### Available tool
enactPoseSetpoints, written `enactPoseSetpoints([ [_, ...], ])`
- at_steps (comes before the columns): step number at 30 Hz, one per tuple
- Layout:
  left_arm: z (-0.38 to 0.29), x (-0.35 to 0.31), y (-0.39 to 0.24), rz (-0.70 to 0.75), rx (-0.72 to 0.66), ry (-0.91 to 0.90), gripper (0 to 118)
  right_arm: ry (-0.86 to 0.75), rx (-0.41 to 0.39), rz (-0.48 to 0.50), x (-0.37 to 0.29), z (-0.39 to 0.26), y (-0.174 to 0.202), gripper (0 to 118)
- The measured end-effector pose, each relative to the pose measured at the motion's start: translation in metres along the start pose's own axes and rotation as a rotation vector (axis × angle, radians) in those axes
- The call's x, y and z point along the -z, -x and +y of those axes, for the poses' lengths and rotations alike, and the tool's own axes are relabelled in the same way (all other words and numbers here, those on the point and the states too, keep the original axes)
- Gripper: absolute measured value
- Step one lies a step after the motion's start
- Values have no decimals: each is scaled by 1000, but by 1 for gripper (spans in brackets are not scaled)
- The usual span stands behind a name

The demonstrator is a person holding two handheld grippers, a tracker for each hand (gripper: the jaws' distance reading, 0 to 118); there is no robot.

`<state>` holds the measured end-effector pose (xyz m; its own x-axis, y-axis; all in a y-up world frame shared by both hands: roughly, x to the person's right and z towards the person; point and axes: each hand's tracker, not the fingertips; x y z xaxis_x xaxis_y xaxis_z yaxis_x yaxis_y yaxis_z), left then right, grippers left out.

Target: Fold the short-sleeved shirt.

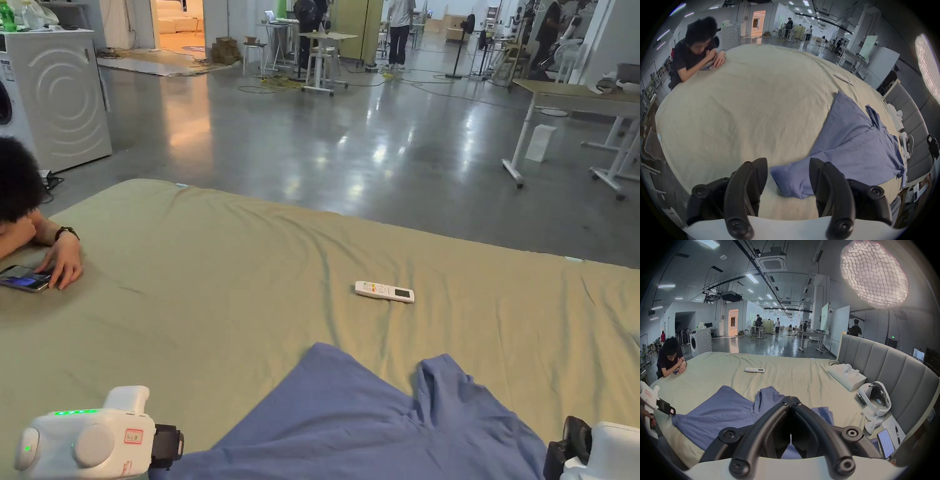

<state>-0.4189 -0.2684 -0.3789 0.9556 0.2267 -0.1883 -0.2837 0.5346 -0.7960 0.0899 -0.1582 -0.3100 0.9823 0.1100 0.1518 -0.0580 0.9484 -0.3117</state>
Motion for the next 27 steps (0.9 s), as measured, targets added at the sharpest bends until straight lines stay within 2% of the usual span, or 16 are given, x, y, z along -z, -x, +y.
enactPoseSetpoints([
  [8, -8, 54, 0, 136, 14, 147, 61, 44, -16, -3, 10, -7, 0, 0],
  [9, -7, 55, -1, 121, 13, 125, 56, 49, -18, -5, 11, -8, 0, 0],
  [11, -6, 51, -7, 150, 10, 98, 35, 60, -17, -3, 14, -9, -1, 0],
  [13, -7, 47, -18, 174, 77, 66, 23, 66, -17, -4, 17, -10, -2, 0],
  [16, -16, 51, -31, 157, 133, 92, 11, 76, -19, -3, 22, -11, -2, 0],
  [18, -18, 51, -36, 176, 172, 65, 8, 85, -16, 2, 28, -11, -2, 0],
  [23, -20, 49, -29, 123, 158, 68, 7, 106, -29, 18, 53, -8, -3, 0],
  [26, -18, 43, -23, 98, 167, 63, 7, 182, -72, 51, 93, -1, -6, 0],
  [27, -17, 39, -20, 83, 148, 53, 7, 223, -87, 80, 111, 2, -9, 4],
])
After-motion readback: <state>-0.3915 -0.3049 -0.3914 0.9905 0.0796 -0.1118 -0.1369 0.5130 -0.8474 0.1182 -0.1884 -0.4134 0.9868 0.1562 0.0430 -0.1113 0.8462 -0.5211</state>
